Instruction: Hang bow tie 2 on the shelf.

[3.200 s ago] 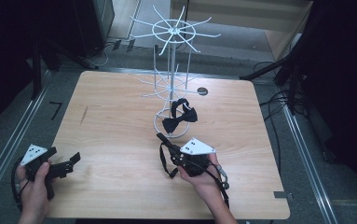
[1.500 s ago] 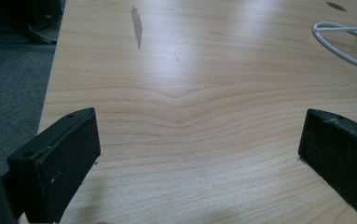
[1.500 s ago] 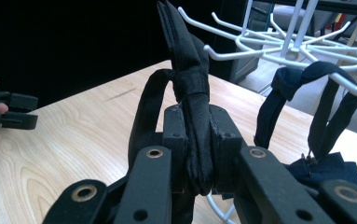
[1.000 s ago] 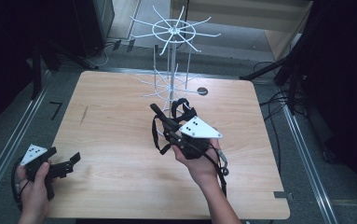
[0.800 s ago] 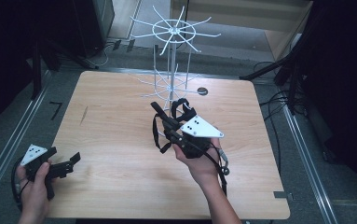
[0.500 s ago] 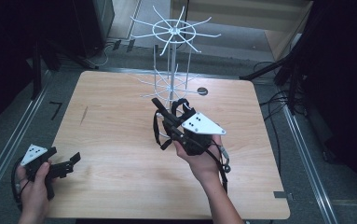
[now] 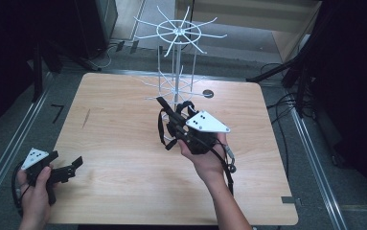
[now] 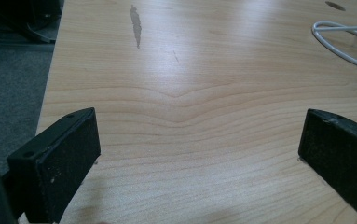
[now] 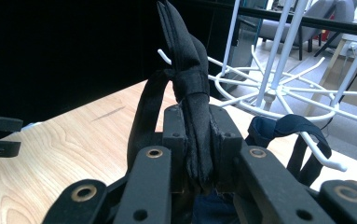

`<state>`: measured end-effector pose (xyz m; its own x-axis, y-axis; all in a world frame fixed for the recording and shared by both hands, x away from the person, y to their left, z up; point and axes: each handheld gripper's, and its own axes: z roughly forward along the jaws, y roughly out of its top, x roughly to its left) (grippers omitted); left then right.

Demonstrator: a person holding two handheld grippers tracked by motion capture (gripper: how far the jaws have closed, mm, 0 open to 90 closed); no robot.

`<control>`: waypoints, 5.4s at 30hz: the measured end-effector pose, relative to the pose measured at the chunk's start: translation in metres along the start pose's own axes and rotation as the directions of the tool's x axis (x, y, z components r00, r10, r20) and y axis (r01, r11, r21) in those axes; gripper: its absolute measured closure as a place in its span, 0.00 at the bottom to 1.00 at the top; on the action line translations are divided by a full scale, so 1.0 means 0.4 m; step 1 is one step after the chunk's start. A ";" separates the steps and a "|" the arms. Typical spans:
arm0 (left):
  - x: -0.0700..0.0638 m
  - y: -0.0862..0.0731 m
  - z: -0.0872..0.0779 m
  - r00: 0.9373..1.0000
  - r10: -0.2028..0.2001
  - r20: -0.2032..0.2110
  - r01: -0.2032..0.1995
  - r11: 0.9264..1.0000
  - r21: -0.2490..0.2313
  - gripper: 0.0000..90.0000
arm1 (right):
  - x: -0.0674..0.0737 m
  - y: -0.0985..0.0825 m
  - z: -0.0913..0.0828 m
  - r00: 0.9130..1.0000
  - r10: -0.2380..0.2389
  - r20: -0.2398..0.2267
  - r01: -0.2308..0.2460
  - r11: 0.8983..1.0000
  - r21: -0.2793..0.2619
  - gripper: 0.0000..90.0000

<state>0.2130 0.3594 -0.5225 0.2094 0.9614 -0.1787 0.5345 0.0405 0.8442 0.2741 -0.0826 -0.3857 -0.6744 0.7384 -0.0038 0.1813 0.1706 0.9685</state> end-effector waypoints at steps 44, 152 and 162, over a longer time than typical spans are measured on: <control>0.001 0.000 0.000 1.000 -0.002 0.001 0.002 1.000 0.001 0.00 | -0.056 -0.055 0.057 0.994 0.042 0.100 -0.044 0.999 0.018 0.86; -0.005 -0.002 -0.004 1.000 0.008 -0.014 -0.008 1.000 -0.019 0.00 | -0.334 -0.438 -0.322 0.911 0.260 0.320 -0.324 0.931 0.167 0.01; -0.006 -0.002 -0.004 1.000 0.008 -0.021 -0.009 1.000 -0.021 0.00 | -0.367 -0.474 -0.373 0.891 0.273 0.363 -0.352 0.921 0.170 0.02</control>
<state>0.2106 0.3576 -0.5220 0.1964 0.9672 -0.1612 0.5150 0.0381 0.8563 0.2321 -0.3207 -0.5315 -0.2911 0.9414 0.1706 0.5257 0.0084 0.8506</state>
